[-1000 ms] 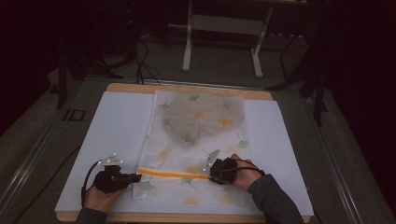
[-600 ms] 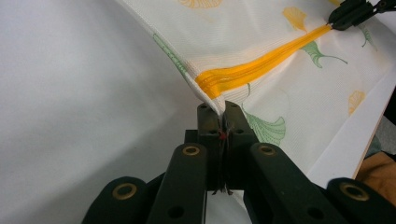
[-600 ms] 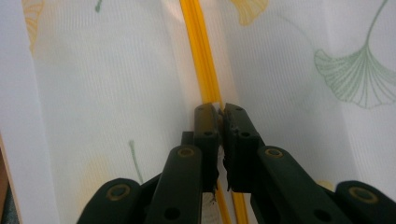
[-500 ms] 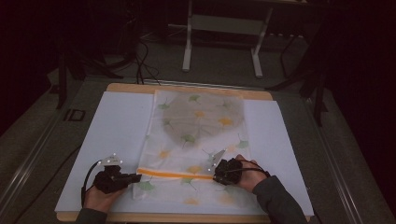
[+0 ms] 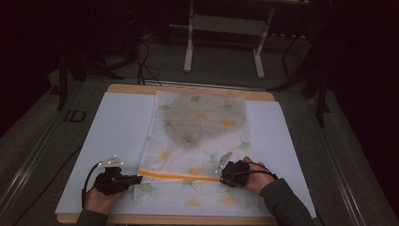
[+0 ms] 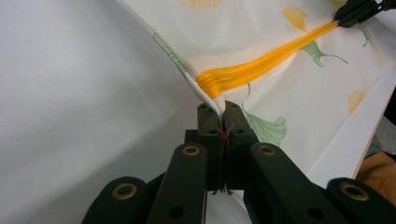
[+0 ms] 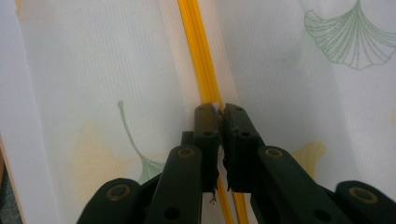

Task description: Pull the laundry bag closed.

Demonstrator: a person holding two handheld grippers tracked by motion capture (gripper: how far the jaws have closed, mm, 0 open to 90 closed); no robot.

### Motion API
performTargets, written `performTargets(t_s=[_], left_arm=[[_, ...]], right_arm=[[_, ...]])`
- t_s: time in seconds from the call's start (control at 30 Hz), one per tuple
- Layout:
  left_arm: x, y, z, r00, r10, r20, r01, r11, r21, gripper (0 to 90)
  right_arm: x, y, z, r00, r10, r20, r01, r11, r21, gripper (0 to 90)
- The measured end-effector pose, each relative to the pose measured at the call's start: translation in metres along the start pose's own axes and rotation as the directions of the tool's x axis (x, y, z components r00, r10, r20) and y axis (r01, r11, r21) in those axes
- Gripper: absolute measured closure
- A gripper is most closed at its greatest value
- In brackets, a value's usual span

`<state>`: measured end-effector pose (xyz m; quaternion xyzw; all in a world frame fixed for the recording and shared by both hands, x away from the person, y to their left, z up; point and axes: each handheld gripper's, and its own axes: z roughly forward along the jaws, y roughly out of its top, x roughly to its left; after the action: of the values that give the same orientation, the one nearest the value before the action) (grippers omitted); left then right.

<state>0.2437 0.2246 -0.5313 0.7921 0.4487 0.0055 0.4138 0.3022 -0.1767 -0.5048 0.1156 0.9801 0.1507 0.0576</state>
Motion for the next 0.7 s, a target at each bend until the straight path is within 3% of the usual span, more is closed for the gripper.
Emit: performTargets(t_s=[0.7], left_arm=[[0.001,-0.001,0.0,1.0,-0.001,0.001,0.001,1.0,0.002,88.4]], right_arm=[[-0.005,-0.018,-0.005,0.9997,0.025,0.002,-0.025,1.0,-0.006,84.9]])
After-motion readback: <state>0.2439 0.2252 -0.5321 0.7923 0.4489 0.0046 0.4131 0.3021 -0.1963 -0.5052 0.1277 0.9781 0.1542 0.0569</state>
